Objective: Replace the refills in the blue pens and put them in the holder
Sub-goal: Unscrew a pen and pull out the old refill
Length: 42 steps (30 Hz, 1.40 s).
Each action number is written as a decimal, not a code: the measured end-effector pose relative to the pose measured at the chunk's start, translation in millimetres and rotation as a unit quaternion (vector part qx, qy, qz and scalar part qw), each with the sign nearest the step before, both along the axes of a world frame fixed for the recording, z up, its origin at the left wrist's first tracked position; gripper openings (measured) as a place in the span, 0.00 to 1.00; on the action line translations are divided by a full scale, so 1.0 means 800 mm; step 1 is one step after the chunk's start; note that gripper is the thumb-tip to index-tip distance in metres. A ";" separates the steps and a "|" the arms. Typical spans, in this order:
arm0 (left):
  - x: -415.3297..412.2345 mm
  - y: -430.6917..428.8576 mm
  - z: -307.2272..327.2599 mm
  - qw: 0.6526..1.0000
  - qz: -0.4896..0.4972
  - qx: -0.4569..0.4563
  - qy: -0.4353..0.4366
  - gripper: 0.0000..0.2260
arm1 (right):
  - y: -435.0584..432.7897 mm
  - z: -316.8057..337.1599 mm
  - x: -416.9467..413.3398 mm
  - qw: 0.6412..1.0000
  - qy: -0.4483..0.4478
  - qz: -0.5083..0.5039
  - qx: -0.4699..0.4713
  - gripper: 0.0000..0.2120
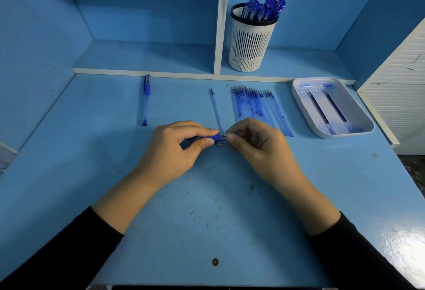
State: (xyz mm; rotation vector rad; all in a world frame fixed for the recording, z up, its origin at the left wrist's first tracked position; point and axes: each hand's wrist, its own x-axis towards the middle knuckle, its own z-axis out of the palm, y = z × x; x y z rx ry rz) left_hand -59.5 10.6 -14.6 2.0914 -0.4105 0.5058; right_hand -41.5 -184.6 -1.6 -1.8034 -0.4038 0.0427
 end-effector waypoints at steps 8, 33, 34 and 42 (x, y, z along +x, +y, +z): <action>0.000 0.000 -0.002 1.000 -0.003 0.002 0.000 0.07 | -0.001 0.002 -0.001 1.000 0.008 0.007 0.017 0.04; 0.003 0.005 -0.005 0.999 0.020 -0.012 0.024 0.09 | -0.030 -0.006 0.002 0.986 -0.047 -0.057 -0.150 0.06; 0.003 0.005 -0.006 0.999 0.020 -0.011 0.023 0.09 | -0.030 -0.006 0.002 0.983 -0.061 -0.053 -0.167 0.05; 0.000 0.004 -0.006 0.999 0.020 -0.009 0.035 0.09 | -0.032 -0.006 0.000 0.983 -0.051 -0.057 -0.167 0.08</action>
